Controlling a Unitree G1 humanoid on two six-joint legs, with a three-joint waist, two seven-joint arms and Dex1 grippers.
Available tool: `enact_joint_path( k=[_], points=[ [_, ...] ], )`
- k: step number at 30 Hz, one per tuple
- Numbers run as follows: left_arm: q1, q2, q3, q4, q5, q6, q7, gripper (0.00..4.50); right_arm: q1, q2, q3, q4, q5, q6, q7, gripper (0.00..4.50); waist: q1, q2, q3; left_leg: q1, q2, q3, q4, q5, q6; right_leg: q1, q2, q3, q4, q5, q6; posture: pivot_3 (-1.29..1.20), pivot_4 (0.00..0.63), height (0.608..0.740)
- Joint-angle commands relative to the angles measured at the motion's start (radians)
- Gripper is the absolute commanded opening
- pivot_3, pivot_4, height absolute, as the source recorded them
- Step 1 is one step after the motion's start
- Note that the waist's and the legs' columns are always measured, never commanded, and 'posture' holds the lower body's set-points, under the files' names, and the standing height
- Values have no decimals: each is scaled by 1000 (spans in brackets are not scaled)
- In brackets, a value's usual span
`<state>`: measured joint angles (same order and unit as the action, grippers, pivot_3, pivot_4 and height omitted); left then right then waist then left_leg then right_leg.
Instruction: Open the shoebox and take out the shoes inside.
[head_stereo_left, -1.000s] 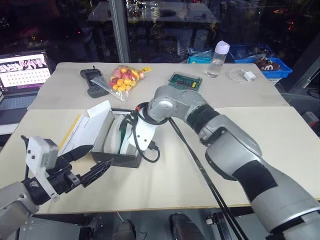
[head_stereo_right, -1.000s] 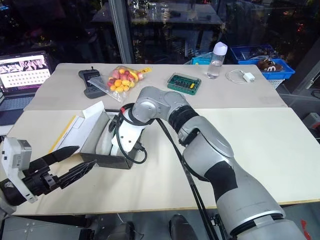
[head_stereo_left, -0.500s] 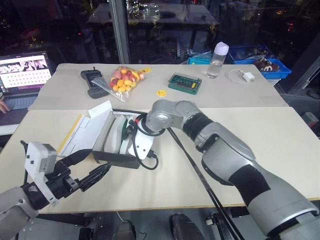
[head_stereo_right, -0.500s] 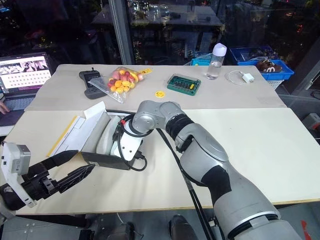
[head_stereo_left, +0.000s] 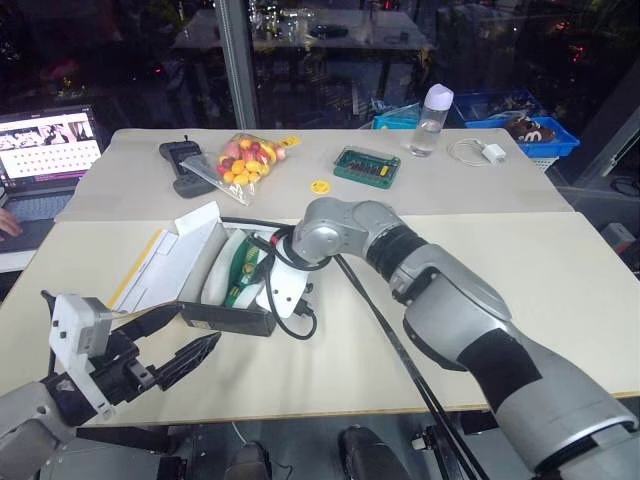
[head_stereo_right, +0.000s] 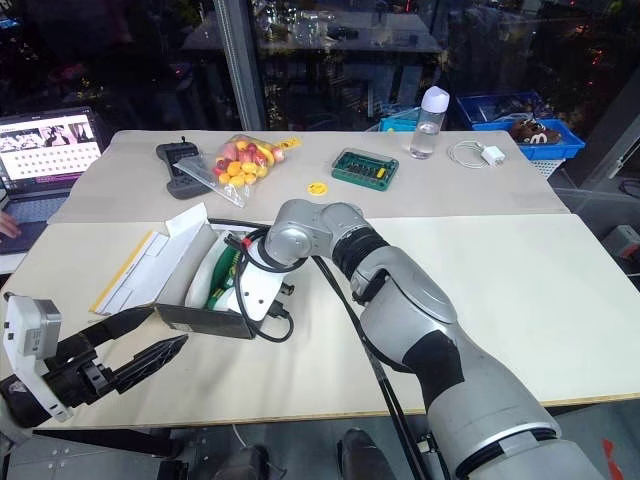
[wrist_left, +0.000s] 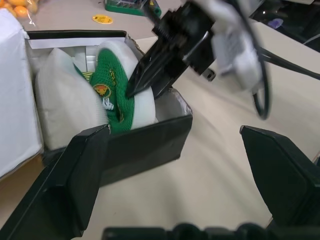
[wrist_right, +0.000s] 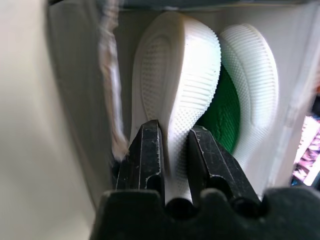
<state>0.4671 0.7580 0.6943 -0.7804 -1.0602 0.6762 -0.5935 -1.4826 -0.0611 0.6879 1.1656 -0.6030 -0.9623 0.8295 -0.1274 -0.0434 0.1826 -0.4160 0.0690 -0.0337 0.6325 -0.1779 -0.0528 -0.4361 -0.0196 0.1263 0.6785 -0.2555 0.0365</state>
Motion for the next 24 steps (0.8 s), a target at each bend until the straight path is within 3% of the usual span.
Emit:
enact_joint_path(
  k=[1,15,20,24],
  points=[
    [-10,-2,1,1,12,-27,-15,4500,-42,-11,-91,-66,121,-7,49,267,0,0,0,0,0,0,0,0,0,0,0,0,0,0,0,0,150,712],
    [-55,6,-31,22,31,-18,-32,4500,-33,-85,-243,-109,281,139,137,267,3,0,0,0,0,0,0,0,0,0,0,-1,1,-1,-1,0,150,712],
    [-71,-9,-41,27,39,-27,-25,4500,-6,-198,-380,-209,384,330,123,267,10,0,1,-1,0,-1,0,0,0,0,0,-1,0,-1,-2,0,150,712],
    [-77,-15,-50,20,39,-23,-17,4500,85,-318,-435,-314,338,506,4,267,13,-1,0,-1,0,-1,0,0,0,0,0,-1,0,-1,-2,0,150,712]
  ],
)
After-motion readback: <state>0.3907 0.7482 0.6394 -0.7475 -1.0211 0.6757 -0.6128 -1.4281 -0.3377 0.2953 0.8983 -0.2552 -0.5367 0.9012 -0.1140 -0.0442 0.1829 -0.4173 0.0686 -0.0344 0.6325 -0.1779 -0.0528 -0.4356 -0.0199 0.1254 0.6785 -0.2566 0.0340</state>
